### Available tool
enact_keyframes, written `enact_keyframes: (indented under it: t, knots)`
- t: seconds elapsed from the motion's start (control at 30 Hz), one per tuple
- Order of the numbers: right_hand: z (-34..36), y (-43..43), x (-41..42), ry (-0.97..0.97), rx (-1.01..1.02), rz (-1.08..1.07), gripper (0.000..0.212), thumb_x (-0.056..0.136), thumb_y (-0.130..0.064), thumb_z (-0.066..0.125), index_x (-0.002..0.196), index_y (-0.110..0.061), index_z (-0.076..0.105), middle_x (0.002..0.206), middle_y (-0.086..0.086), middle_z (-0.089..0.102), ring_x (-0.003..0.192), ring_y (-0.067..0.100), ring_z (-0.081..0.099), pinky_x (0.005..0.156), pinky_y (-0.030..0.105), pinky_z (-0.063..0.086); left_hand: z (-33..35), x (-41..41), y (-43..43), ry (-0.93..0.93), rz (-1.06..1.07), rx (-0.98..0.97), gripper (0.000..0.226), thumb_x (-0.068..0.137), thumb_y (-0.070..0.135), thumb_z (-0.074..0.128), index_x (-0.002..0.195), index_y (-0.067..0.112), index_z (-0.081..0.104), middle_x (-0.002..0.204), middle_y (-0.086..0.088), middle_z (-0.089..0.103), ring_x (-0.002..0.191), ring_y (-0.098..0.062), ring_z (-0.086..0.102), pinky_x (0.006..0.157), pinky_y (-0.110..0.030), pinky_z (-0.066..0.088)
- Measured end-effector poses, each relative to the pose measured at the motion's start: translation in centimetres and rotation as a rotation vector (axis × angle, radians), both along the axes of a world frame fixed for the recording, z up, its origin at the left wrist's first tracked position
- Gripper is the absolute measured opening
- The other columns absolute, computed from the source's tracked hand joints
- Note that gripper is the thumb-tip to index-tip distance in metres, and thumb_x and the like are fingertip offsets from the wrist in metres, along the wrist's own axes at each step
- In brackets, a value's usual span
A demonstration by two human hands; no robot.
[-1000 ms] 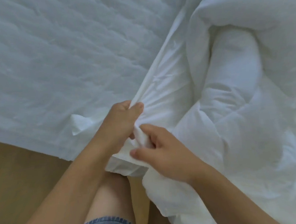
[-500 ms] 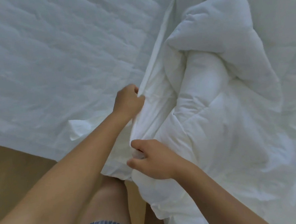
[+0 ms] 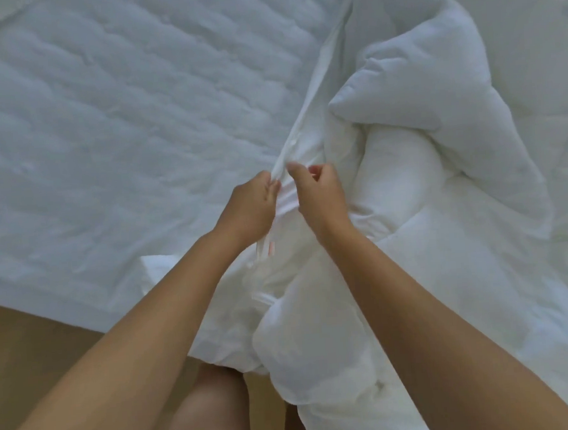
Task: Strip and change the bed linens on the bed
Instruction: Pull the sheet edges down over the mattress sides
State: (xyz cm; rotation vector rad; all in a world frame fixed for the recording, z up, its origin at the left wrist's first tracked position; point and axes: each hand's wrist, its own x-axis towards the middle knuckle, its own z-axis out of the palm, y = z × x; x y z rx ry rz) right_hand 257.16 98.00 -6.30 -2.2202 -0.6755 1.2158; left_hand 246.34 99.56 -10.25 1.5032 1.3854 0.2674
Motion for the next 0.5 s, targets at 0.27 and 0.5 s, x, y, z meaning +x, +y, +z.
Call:
enact_keyframes:
  t: [0.27,0.5]
  knots:
    - [-3.4,8.7,1.4,-0.207,-0.23,0.19,0.027,0.08,-0.011,0.056,0.104,0.002,0.055,0.084,0.009,0.053,0.075,0.024,0.055,0.055,0.027,0.041,-1.0,-0.6,-0.3,-0.033,-0.063,0.046,0.036,0.1,0.024,0.039,0.066,0.022,0.029,0.056,0.001,0.04,0.05,-0.015,0.035,0.048,-0.023,0.026]
    - [-1.8,11.2,-0.7,-0.068,0.09,-0.027,0.014,0.084,-0.003,0.041,0.088,-0.006,0.054,0.072,-0.001,0.046,0.08,0.021,0.051,0.068,0.03,0.046,2.4,-2.0,1.8,-0.096,0.111,0.102,0.032,0.099,0.023,0.043,0.068,0.015,0.037,0.057,0.007,0.036,0.051,-0.008,0.032,0.047,-0.021,0.026]
